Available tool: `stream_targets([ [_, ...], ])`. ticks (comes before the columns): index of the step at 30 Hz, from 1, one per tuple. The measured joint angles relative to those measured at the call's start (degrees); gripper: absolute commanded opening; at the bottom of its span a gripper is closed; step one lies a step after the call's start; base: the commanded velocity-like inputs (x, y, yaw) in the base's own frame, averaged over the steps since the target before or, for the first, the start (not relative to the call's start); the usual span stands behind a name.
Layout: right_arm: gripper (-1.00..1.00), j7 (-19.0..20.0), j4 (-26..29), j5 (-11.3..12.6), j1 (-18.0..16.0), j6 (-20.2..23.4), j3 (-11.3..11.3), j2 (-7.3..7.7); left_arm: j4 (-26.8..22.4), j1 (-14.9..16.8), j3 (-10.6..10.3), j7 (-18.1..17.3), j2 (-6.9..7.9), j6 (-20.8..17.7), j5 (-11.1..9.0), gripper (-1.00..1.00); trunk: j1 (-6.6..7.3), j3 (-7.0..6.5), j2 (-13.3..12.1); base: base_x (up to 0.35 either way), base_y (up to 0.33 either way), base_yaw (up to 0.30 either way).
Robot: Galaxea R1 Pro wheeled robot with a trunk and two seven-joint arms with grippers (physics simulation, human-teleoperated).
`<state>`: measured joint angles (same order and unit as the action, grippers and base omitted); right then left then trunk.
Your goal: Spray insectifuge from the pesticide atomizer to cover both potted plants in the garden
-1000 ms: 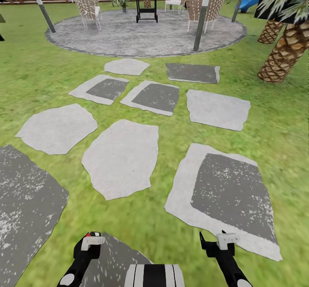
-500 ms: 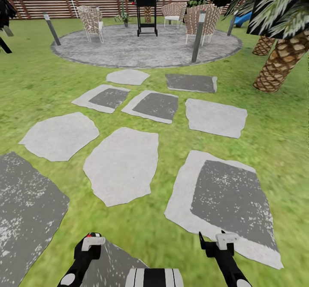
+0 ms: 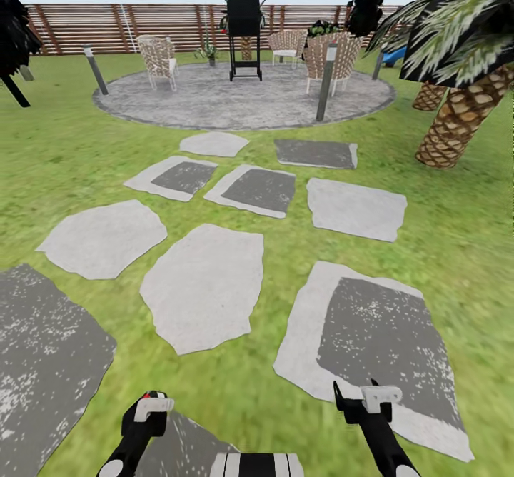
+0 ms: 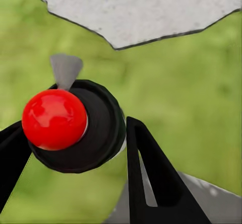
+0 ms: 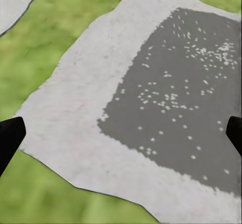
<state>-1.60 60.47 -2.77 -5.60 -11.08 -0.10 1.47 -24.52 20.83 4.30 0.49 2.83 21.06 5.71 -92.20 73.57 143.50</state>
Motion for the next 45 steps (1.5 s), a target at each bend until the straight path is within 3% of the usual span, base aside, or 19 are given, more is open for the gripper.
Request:
stream_targets([
  [9, 1.0, -3.86, -0.58, -0.89, 0.59, -0.17, 0.01, 0.09, -0.19, -0.26, 0.3, -0.09, 0.69, -0.21, 0.12, -1.0, 0.23, -2.0, -0.12, 0.0, 0.0, -0.019],
  [20, 1.0, -4.0, -8.61, -0.87, 2.0, -3.83, -0.1, 0.37, 1.27, -3.02, 0.64, 0.15, 1.91, -0.43, -0.45, -1.0, 0.51, -4.64, -0.27, 0.0, 0.0, -0.257],
  [24, 1.0, -3.92, -12.99, -0.93, 2.02, -8.89, -0.07, 0.54, 1.57, -4.2, 2.06, 0.32, 1.95, -0.29, -0.49, -1.0, 1.39, -5.36, -1.86, 0.0, 0.0, -0.116],
  [28, 1.0, -4.07, -17.14, -0.85, 2.02, -10.35, -0.05, 0.5, 1.62, -5.13, 3.83, 0.28, 1.95, -0.28, -0.43, -1.0, 2.26, -6.08, -3.47, 0.0, 0.0, -0.012],
  [32, 1.0, -4.14, -18.22, -0.77, 2.02, -10.51, -0.01, 0.08, 1.62, -6.66, 3.98, 0.16, 1.88, -0.07, -0.39, -1.0, 3.14, -6.8, -5.07, 0.0, 0.0, 0.0],
  [45, 1.0, -3.79, -20.61, -0.79, 2.02, -15.07, 0.03, 0.15, 1.62, -6.98, 3.91, -0.01, 1.78, 0.18, -0.31, -1.0, 6.0, -9.14, -10.28, 0.0, 0.0, 0.0],
])
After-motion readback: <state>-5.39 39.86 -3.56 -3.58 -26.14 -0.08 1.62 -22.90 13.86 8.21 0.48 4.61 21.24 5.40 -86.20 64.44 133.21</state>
